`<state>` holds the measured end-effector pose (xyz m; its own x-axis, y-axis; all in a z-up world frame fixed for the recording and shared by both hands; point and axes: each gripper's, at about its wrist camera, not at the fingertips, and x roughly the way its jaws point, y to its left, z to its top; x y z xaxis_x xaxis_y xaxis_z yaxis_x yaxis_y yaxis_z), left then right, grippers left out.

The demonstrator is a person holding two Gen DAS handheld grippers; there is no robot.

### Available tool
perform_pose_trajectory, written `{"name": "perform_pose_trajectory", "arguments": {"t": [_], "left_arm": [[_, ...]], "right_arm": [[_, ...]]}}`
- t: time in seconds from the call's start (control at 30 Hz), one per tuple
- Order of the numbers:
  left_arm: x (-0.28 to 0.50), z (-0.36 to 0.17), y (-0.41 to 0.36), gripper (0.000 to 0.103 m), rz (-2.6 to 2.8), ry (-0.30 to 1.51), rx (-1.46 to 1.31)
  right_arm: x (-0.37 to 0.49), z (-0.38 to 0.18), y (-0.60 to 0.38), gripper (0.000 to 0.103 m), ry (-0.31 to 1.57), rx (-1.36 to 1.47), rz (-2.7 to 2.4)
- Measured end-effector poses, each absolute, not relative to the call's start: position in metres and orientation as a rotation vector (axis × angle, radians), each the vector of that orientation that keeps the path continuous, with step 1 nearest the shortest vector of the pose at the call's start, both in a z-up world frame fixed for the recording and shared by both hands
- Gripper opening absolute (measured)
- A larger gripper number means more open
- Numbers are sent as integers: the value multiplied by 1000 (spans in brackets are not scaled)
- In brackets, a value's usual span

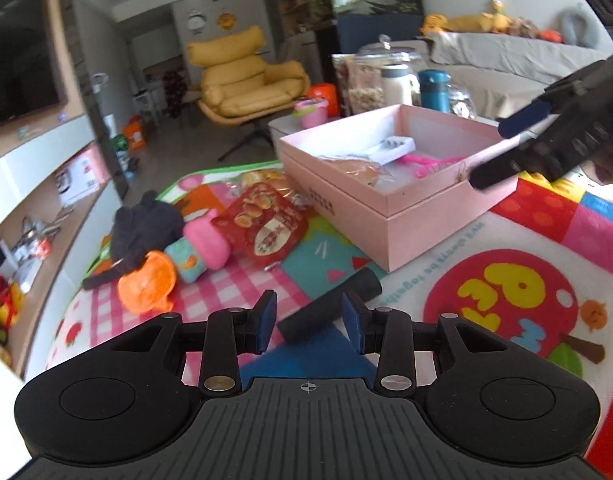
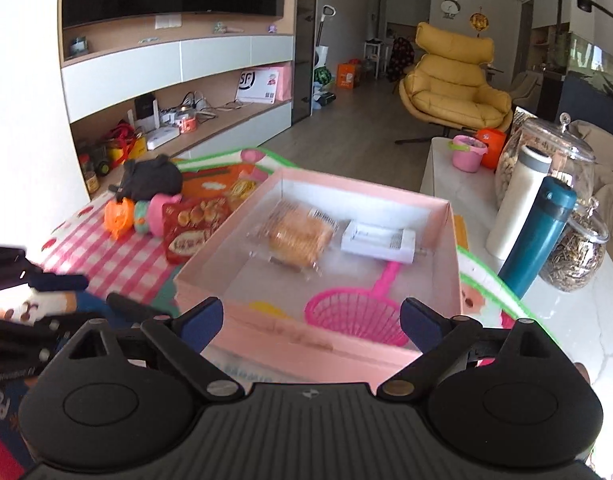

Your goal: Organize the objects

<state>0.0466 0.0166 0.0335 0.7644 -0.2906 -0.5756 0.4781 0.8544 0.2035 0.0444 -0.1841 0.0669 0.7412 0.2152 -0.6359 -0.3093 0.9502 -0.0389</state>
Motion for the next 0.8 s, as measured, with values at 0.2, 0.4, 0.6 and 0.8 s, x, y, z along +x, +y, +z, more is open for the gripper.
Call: {"name": "perform_pose_trajectory", "arguments": {"t": [0.2,0.4,0.6,0.8], "left_arm": [[81,14,4,48,-545,635,456],[96,14,3,43,-569,675,386],[72,27,12,18,-604,667,343],[59,23,13,16,-593,615,389]], "right_arm": [[35,67,-172,97,709,-196,339],[55,85,-152,99,679,-219,349],[90,102,-117,99,682,-212,370],[102,109,-83,99,684,-228,392]]}}
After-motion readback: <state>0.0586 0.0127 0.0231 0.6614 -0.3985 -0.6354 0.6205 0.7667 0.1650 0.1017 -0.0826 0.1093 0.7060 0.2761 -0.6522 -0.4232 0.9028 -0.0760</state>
